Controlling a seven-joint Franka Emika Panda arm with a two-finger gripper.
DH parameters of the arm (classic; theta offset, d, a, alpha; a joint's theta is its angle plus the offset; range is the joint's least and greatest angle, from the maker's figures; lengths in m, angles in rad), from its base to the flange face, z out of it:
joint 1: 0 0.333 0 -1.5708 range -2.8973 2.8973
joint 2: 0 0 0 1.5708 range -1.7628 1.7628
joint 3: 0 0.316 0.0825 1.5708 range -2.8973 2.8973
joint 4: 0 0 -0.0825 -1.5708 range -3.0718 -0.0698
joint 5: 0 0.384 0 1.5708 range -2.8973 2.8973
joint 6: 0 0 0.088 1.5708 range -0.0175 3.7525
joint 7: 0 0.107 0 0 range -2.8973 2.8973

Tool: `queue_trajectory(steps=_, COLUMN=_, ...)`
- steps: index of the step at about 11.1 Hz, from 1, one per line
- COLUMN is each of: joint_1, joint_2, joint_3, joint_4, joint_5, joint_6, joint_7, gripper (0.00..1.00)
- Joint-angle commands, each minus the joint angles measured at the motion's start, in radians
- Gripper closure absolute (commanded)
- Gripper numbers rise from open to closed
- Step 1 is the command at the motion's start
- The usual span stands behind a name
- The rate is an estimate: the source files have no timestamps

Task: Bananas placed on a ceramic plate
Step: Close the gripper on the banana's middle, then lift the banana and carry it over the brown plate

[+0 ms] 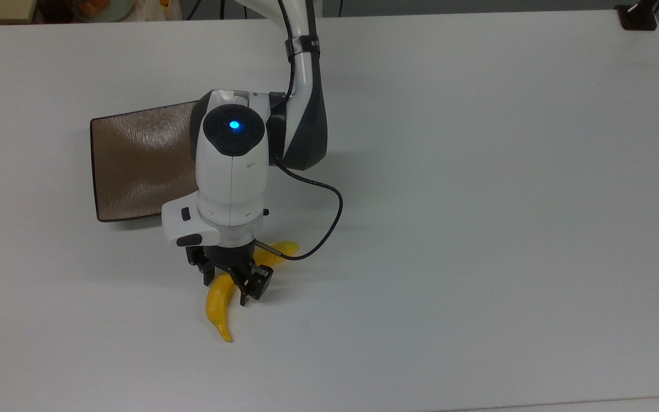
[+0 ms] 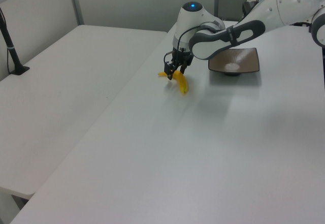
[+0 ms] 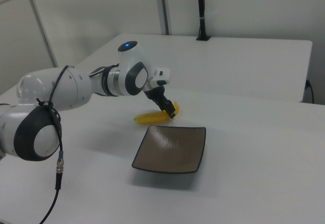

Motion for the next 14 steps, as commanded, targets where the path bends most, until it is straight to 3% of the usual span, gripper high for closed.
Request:
queue_trajectory(steps=1, joint_1=0.000, joint_2=-0.005, joint_3=-0.002, joint_4=-0.008, joint_5=-0.021, joint_6=0.017, joint_7=-0.010, gripper=0.58)
queue_trajectory(steps=2, joint_1=0.000, joint_2=-0.005, joint_3=-0.002, joint_4=-0.008, joint_5=-0.021, joint_6=0.017, joint_7=-0.031, gripper=0.62)
queue_trajectory(steps=6, joint_1=-0.014, joint_2=-0.028, joint_3=0.003, joint_4=-0.012, joint_5=-0.018, joint_6=0.002, joint_7=-0.076, gripper=1.00)
queue_trajectory(steps=10, joint_1=-0.013, joint_2=-0.216, joint_3=0.006, joint_4=-0.143, joint_5=0.001, joint_6=-0.004, joint_7=-0.076, gripper=1.00)
queue_trajectory(steps=12, joint_1=-0.013, joint_2=-0.305, joint_3=0.006, joint_4=-0.166, joint_5=0.004, joint_6=-0.088, joint_7=-0.082, gripper=1.00)
queue_trajectory(steps=14, joint_1=-0.013, joint_2=-0.405, joint_3=0.006, joint_4=-0.209, joint_5=0.056, joint_6=-0.179, joint_7=-0.138, gripper=1.00)
